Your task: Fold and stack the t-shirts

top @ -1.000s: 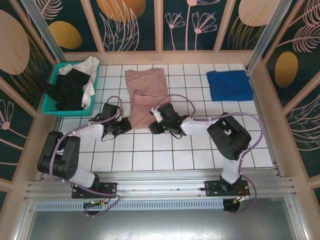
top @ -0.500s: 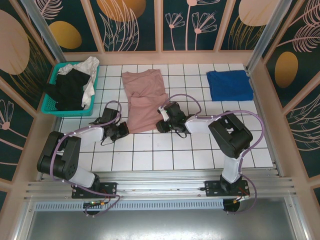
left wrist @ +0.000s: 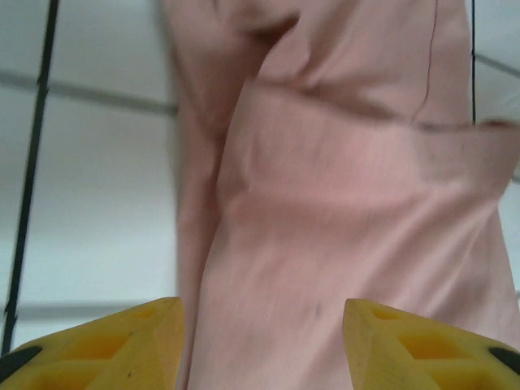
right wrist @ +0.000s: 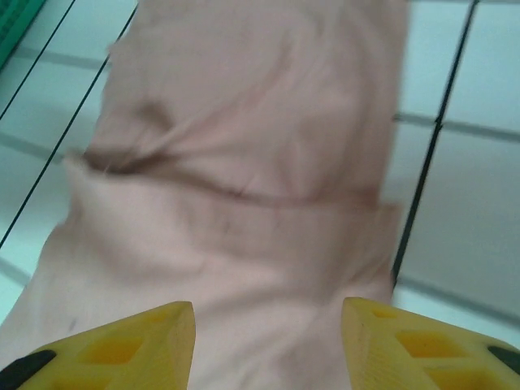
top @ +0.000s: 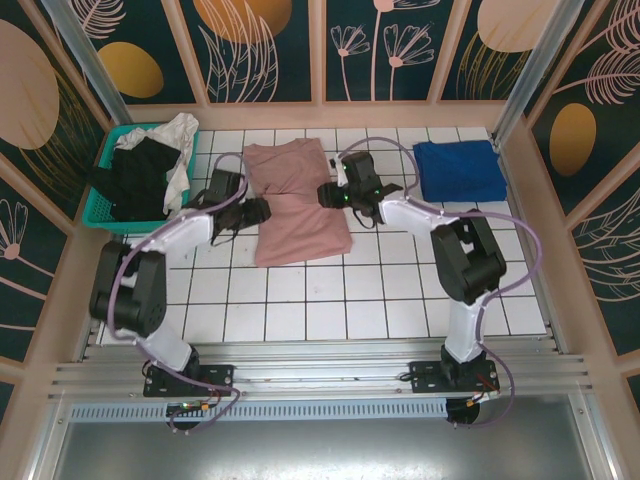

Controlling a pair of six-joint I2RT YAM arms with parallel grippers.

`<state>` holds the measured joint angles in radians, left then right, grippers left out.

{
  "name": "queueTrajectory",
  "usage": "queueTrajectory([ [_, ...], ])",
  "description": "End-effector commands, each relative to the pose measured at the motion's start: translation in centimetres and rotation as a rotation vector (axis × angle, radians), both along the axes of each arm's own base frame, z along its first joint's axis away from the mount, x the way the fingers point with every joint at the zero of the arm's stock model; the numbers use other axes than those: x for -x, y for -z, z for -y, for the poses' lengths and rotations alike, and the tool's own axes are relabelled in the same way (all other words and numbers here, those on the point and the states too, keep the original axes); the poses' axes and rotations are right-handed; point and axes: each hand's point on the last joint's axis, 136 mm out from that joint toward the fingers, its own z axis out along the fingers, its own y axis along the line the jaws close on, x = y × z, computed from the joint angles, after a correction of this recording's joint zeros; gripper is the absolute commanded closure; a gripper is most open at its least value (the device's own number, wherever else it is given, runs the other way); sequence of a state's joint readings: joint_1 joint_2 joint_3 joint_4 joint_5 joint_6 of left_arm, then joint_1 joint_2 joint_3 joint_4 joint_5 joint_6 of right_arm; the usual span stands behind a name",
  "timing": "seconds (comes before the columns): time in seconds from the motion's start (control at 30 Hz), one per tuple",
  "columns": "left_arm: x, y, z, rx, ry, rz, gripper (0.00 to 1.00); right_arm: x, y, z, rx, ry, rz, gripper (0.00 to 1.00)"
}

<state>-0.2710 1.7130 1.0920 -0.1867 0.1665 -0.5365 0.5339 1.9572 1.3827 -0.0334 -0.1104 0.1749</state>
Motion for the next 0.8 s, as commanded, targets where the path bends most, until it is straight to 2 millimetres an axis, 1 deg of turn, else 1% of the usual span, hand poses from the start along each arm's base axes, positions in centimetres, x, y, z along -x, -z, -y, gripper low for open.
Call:
queueTrajectory([
  [0.0,-2.3,3.8,-0.2,-0.06,0.028,-0.063,0.49,-2.2,3.7,0.9,0.001,0.082,-0.096,0.49],
  [0.07,-3.4,4.7,0.1,-0.055,0.035,-0.077,0.52,-2.9,4.3,0.3,-0.01,0.069,-0.117,0.49],
  [0.1,-3.9,5.2,0.1,-0.051,0.035,-0.084,0.56,-3.2,4.8,0.3,-0.006,0.071,-0.128,0.49],
  [0.13,-4.3,5.6,0.3,-0.042,0.039,-0.094,0.6,-3.4,5.1,0.1,-0.004,0.07,-0.137,0.49],
  [0.2,-4.6,6.1,0.5,-0.029,0.046,-0.101,0.65,-3.4,5.6,-0.1,-0.006,0.06,-0.146,0.49],
  [0.27,-4.5,6.2,0.6,-0.022,0.05,-0.106,0.73,-3.4,5.9,0.0,-0.008,0.063,-0.152,0.49],
  [0.3,-4.5,6.1,0.6,-0.022,0.049,-0.105,0.79,-3.3,5.9,0.1,-0.011,0.067,-0.152,0.49],
  [0.43,-4.0,5.3,-0.2,-0.037,0.029,-0.1,0.96,-3.0,6.1,0.7,-0.023,0.08,-0.16,0.49],
  [0.53,-3.5,4.2,-0.7,-0.048,0.013,-0.084,0.99,-2.7,6.1,0.9,-0.024,0.082,-0.16,0.48],
  [0.63,-3.1,3.1,-1.0,-0.049,0.005,-0.072,1.0,-2.5,6.3,1.1,-0.025,0.082,-0.167,0.49],
  [0.77,-2.4,2.6,-1.4,-0.059,-0.01,-0.068,1.0,-2.2,6.6,1.0,-0.028,0.076,-0.179,0.48],
])
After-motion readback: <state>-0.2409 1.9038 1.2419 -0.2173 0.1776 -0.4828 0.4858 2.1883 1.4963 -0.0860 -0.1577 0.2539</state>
